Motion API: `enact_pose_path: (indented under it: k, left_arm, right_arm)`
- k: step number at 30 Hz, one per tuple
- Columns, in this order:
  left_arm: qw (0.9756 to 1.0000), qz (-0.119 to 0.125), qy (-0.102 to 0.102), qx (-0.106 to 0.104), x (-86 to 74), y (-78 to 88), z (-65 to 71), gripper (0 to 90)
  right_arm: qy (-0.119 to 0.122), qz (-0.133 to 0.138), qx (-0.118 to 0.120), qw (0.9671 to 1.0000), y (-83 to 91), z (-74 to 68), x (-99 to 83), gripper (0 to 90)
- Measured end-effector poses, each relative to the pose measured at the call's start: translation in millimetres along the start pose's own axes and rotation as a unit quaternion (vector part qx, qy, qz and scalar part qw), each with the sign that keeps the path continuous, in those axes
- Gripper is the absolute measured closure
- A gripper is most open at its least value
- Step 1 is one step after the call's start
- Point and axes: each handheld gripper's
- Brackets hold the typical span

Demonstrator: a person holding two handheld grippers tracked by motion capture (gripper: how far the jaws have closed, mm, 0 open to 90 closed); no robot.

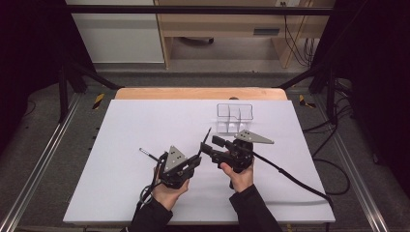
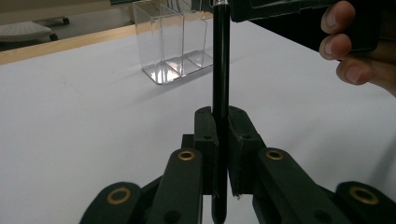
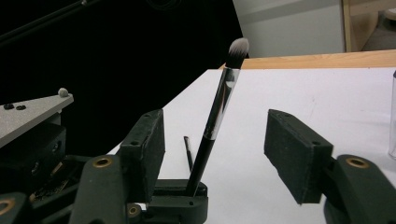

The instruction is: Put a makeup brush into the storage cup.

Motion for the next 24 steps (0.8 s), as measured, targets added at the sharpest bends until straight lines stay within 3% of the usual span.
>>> enact_pose_path:
  k: [24]
  left_arm:
    - [1.0,0.004,0.006,-0.003,-0.7,-2.9,7.1,83.0]
  right_arm:
    - [-0.025,-0.001,0.017,0.9995,-4.7,1.0,-2.8,69.3]
Point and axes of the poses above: each handheld gripper's, and its own axes: y roughly backward along the jaws, x roughly out of its top, z roughly to its right, and after that the axes turned 3 degrees about x, right-handed
